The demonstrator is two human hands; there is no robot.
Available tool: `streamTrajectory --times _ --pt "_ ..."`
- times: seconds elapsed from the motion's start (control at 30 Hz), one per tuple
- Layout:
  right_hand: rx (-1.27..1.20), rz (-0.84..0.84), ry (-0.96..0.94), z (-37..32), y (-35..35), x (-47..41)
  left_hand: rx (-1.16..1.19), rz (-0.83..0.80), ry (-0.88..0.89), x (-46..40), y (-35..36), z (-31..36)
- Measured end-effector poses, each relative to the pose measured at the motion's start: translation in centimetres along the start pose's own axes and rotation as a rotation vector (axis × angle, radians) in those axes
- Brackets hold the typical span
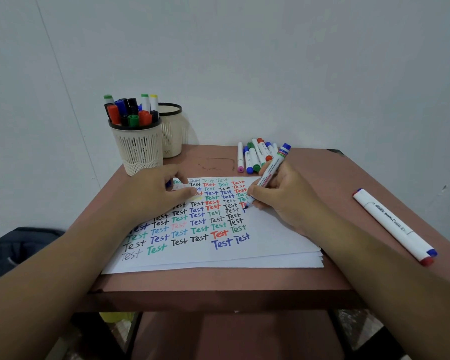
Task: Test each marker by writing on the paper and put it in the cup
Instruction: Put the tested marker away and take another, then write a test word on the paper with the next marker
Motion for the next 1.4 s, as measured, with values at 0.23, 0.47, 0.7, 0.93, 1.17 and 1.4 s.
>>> streamTrajectory --times 0.23,0.47,0.7,0.93,1.17,1.4 --pt "-0.035 0.042 0.006 0.3 -0.5 -0.3 -0.008 0.008 -0.006 0.2 -0.2 0.5" --pt "0.017 0.017 -0.008 0.4 -0.3 -0.3 -0.009 0.008 -0.008 0.1 -0.2 0.4" --pt "0.042 0.043 -0.006 0.7 -0.4 -0.6 0.001 0.007 -0.012 -0.2 0.0 -0.1" --pt "0.017 -0.008 -0.002 0.6 -0.3 -0.4 0.005 0.015 -0.010 0.0 -0.1 0.1" --pt "-0.008 0.024 -0.001 0.3 -0.5 -0.4 0.006 0.005 -0.023 0.3 -0.3 0.6" --pt "-0.009 0.051 0.004 0.3 -0.5 -0.5 -0.010 0.002 -0.022 0.5 -0.5 0.9"
Point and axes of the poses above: each hand's wrist, its own x-axis away from the middle knuckle, its own y-axis out of the palm, z = x × y, the point moved 2 cm from there along -x, towards the middle knuckle, and after that the axes turned 2 degrees about -y, right-handed, at the moved point
